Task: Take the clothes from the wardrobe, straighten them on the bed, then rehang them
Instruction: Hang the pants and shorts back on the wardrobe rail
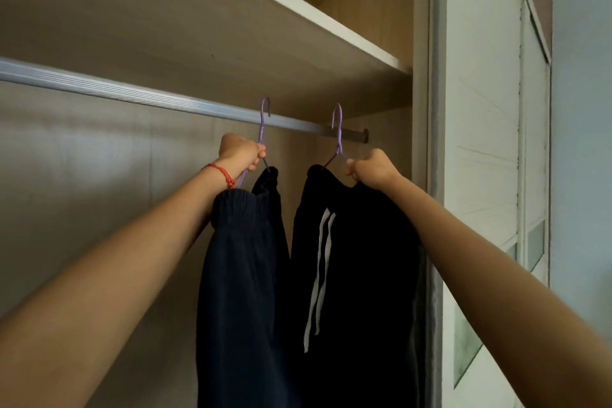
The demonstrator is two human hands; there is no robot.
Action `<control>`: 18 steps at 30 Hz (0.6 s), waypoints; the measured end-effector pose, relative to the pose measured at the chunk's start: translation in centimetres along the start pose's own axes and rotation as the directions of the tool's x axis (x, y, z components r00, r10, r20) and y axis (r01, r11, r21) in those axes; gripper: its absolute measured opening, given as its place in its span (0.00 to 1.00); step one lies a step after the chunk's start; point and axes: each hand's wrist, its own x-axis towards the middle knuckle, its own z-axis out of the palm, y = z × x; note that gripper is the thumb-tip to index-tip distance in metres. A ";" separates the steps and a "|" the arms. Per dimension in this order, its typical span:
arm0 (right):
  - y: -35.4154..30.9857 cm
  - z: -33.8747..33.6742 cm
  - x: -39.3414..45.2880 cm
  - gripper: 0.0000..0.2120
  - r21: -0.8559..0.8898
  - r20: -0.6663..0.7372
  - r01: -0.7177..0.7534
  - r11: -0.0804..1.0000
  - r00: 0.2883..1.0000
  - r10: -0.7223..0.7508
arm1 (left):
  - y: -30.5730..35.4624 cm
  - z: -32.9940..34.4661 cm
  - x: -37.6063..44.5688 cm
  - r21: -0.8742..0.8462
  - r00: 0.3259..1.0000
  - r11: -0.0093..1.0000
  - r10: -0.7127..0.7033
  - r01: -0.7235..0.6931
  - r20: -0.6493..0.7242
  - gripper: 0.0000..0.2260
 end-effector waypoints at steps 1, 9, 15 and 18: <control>-0.2 0.3 0.7 0.15 0.006 0.002 0.018 1.000 1.000 -0.018 | 0.0 0.0 0.8 -0.012 1.000 1.000 0.005 -0.005 -0.005 0.14; 0.0 2.2 6.6 0.16 0.029 -0.015 0.039 0.999 0.999 -0.038 | -1.0 0.9 5.8 0.043 0.990 0.990 0.137 -0.137 -0.017 0.13; 0.1 3.7 10.0 0.18 0.073 0.006 0.075 0.994 0.997 -0.076 | -1.6 1.5 9.0 0.040 0.983 0.989 0.149 -0.146 -0.104 0.10; 0.1 4.4 11.6 0.19 0.088 0.003 0.096 0.991 0.995 -0.097 | -1.9 1.6 10.0 0.049 0.977 0.989 0.144 -0.138 -0.155 0.05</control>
